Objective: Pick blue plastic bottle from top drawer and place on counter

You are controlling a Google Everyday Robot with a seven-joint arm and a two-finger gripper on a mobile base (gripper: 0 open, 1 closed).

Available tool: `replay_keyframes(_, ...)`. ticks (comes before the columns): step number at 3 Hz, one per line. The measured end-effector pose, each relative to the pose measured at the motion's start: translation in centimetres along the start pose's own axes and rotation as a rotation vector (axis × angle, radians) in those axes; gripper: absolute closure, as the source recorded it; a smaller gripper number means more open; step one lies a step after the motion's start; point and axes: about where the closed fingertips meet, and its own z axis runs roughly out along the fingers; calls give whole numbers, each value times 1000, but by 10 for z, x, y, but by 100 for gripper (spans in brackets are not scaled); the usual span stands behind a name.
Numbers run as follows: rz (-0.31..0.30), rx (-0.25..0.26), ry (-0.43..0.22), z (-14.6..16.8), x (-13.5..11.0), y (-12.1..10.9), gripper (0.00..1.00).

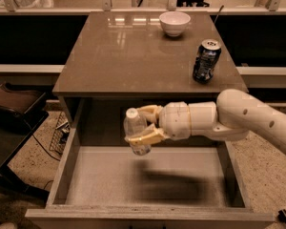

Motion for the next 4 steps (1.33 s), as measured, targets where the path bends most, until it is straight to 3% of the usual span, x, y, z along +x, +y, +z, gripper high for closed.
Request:
replay_keyframes(1,54,84,-63,-3,-64,-47,100)
replay_keyframes(2,148,243,-55,-21,-103,-95,100)
replay_keyframes(3,267,543,-5,-71,-131,-150,100)
replay_keyframes(4,264,536,-5,-69,-132,-149,100)
